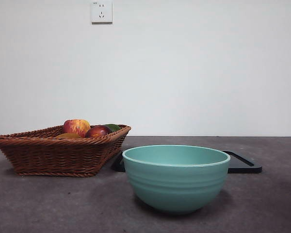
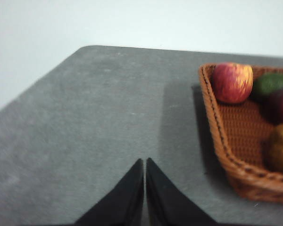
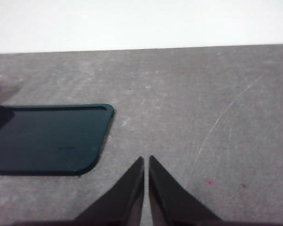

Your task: Pick up the wifruite, put it on the bowl, pick up the plate, put it on desk

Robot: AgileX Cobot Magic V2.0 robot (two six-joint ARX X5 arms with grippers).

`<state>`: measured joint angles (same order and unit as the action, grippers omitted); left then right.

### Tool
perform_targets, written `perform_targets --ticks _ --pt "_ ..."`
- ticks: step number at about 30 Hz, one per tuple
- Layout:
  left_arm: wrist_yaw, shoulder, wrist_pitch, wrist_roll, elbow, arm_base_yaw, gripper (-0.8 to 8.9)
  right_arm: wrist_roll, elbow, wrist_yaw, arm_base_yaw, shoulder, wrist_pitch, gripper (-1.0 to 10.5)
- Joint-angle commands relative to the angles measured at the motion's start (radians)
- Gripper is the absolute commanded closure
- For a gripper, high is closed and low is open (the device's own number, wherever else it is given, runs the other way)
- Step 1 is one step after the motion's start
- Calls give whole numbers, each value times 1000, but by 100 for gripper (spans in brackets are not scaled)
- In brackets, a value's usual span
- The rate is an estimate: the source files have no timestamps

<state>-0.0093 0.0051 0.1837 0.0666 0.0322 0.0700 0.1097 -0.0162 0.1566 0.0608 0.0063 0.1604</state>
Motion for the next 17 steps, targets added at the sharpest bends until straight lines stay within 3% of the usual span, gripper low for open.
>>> perform_targets --ticks 1,8,17 --pt "-2 -2 3 138 -20 2 806 71 4 0 0 -3 -2 941" --pt "3 -2 4 270 -14 2 806 125 3 31 0 -3 -2 941" --pt "73 0 49 298 63 2 804 197 -49 37 0 -3 -1 941"
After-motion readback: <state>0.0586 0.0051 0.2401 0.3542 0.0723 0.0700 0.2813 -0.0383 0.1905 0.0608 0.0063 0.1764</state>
